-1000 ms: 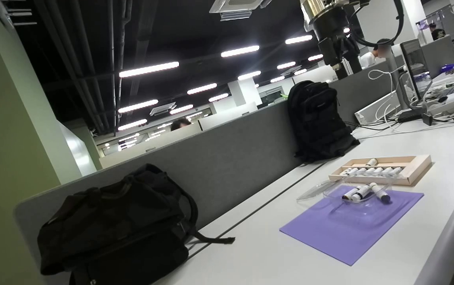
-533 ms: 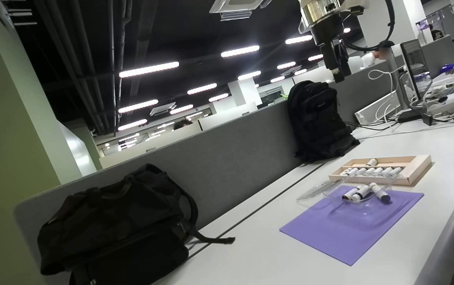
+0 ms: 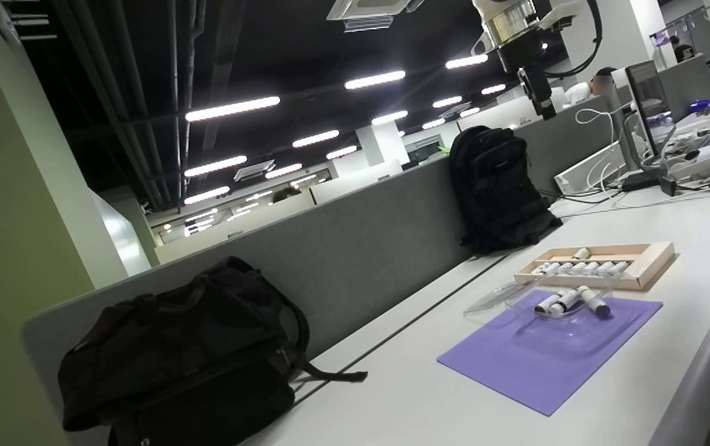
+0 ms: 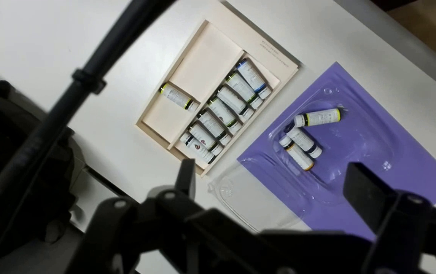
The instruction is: Pick up the vial from the tray and put it in the transparent bowl
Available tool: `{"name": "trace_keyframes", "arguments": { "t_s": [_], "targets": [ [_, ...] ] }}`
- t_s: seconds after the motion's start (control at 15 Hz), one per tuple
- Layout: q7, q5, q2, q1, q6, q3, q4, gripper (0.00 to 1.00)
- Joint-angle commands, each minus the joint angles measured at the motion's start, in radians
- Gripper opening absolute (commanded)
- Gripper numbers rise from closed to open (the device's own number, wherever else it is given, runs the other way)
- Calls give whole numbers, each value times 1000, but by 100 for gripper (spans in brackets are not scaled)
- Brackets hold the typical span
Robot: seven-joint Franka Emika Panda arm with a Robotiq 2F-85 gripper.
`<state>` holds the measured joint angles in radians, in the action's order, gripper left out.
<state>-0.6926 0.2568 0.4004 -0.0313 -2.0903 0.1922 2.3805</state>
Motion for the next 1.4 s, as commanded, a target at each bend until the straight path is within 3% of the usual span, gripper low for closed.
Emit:
{"name": "trace_keyframes", "arguments": {
  "t_s": [0.0,1.13,1.33],
  "targets": [
    [-2,-3,0,-5,2,-10,3,100],
    [1,-2,4,-2,2,-19,10,100],
    [-174,-28,-81,4,-98,50,-7,100]
  ]
}}
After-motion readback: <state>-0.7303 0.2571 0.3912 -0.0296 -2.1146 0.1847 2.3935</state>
